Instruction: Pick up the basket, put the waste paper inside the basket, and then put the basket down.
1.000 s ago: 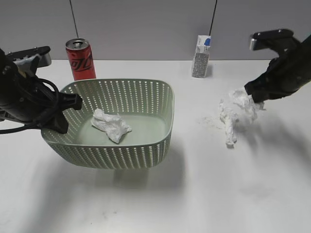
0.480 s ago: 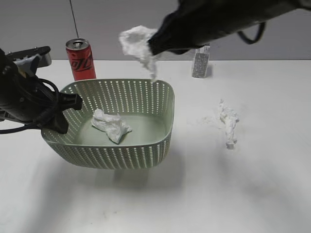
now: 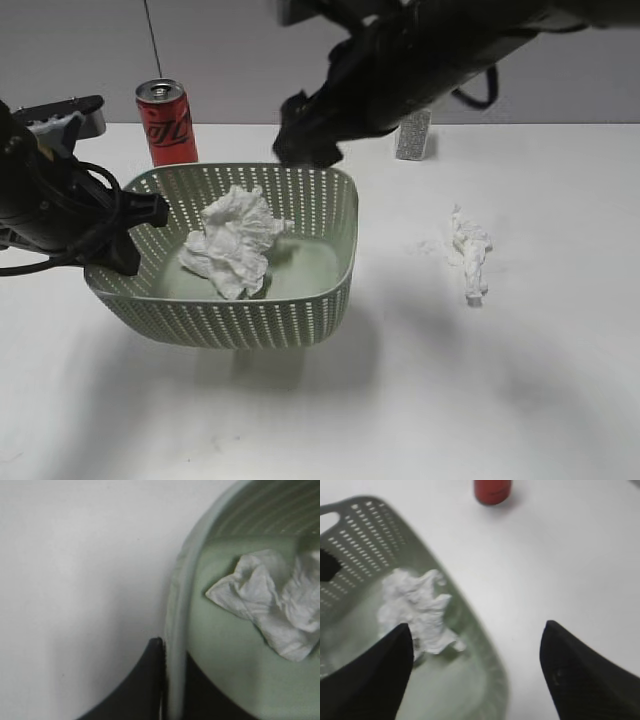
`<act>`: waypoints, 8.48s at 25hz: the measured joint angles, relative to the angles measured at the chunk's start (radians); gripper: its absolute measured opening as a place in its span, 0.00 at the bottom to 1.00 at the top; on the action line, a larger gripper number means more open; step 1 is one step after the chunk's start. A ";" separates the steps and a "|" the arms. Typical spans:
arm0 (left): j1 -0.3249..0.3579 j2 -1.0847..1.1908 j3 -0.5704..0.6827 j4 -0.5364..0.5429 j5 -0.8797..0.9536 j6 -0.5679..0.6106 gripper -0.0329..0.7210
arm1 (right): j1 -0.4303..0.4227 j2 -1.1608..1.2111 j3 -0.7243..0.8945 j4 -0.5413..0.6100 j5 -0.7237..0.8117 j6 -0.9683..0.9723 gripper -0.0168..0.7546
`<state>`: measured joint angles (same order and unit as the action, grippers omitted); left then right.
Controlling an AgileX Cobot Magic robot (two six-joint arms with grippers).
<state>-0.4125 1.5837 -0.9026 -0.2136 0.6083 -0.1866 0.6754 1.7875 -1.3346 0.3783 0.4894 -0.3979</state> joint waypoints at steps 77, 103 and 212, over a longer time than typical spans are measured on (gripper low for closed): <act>-0.136 0.374 -0.376 -0.001 -0.029 -0.057 0.05 | -0.591 -0.204 -0.167 -0.363 0.684 0.201 0.73; 0.025 0.142 -0.395 0.040 0.194 0.138 0.94 | -0.599 -1.311 0.890 -0.317 0.471 0.208 0.72; 0.396 -1.589 0.402 0.141 0.422 0.241 0.47 | -0.599 -1.792 0.917 -0.356 0.460 0.352 0.72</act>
<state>-0.0167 -0.0053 -0.5002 -0.0727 1.0303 0.0541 0.0767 -0.0047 -0.4174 0.0226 0.9490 -0.0458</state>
